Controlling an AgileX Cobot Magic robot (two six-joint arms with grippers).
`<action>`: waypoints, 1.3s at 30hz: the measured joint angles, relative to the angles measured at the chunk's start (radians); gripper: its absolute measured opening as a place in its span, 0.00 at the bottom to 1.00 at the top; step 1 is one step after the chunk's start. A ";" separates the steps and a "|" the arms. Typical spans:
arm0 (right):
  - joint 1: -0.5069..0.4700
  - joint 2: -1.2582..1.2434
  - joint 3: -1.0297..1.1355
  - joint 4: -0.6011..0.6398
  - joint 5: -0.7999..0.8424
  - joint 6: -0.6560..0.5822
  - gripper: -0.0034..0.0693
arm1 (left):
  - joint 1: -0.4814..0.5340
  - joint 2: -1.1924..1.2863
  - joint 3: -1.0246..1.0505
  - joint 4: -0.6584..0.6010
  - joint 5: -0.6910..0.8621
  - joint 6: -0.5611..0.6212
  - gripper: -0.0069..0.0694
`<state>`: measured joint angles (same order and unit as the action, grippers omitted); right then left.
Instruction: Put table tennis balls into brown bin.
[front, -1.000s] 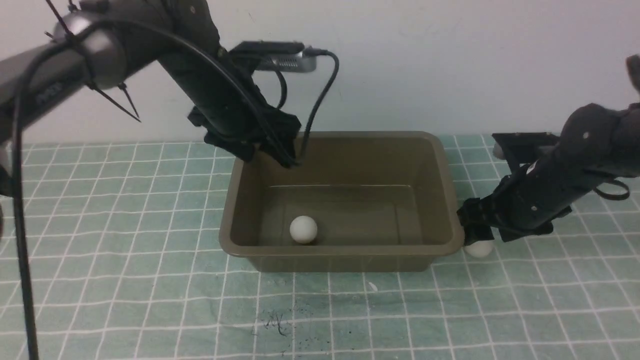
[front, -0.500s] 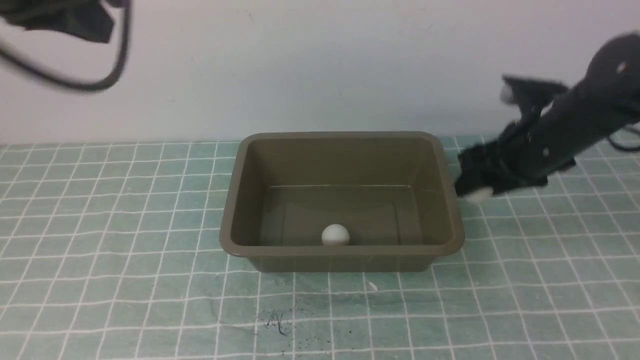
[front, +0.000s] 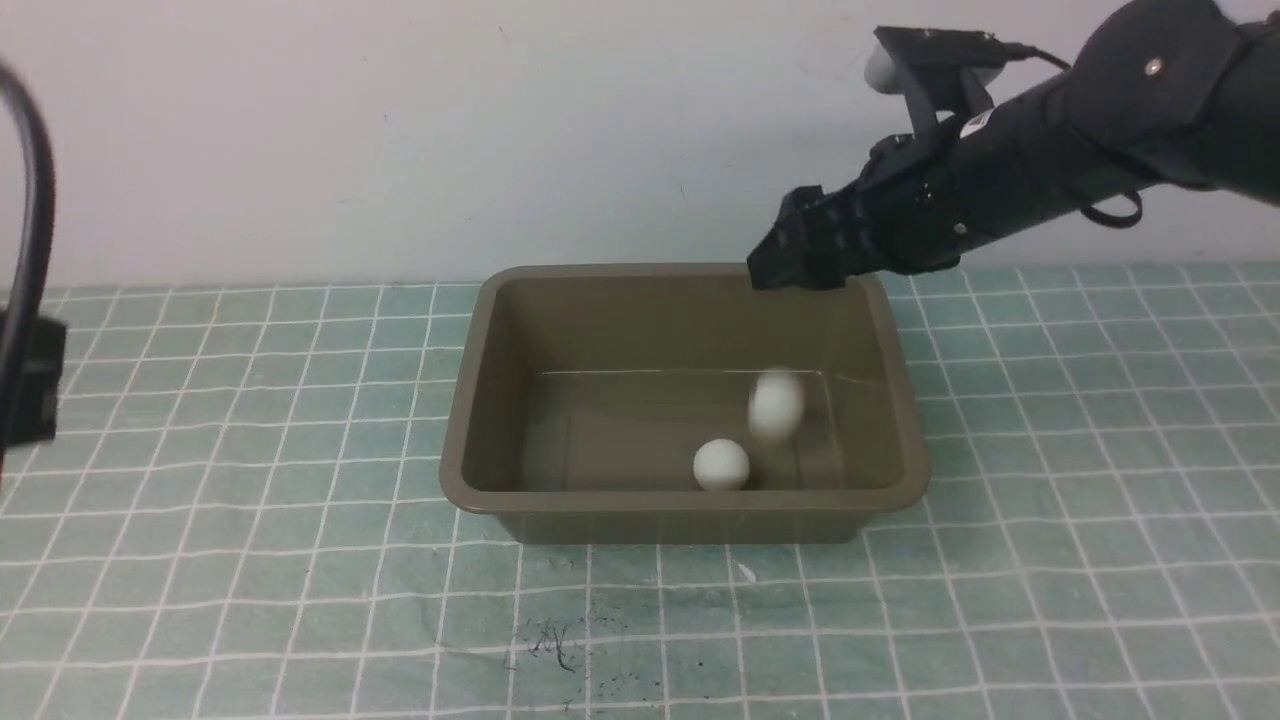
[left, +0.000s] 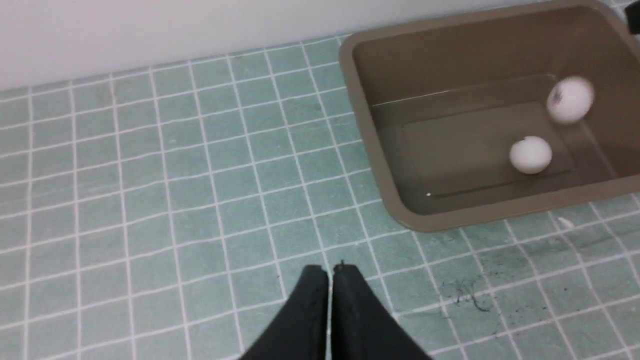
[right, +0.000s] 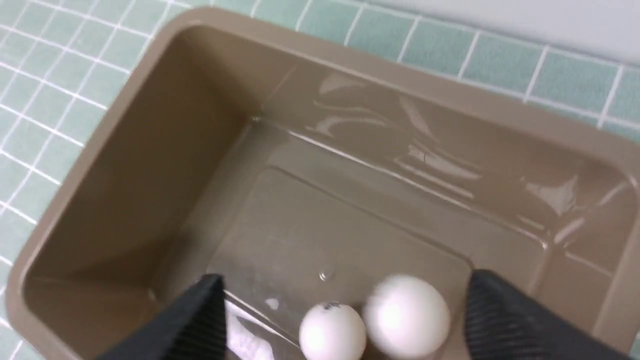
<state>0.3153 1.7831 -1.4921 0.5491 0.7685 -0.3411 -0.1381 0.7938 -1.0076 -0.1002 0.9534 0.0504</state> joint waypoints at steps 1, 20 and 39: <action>0.000 -0.008 -0.005 -0.010 0.011 0.004 0.88 | 0.000 -0.011 0.011 0.005 0.001 -0.007 0.08; 0.000 -1.080 0.405 -0.488 0.008 0.416 0.03 | 0.000 -0.066 0.038 0.001 -0.113 -0.024 0.08; 0.000 -1.796 1.106 -0.615 -0.435 0.613 0.03 | 0.000 -0.153 0.137 -0.002 -0.236 -0.023 0.08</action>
<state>0.3156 -0.0125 -0.3866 -0.0663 0.3331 0.2721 -0.1381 0.6410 -0.8710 -0.1019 0.7178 0.0273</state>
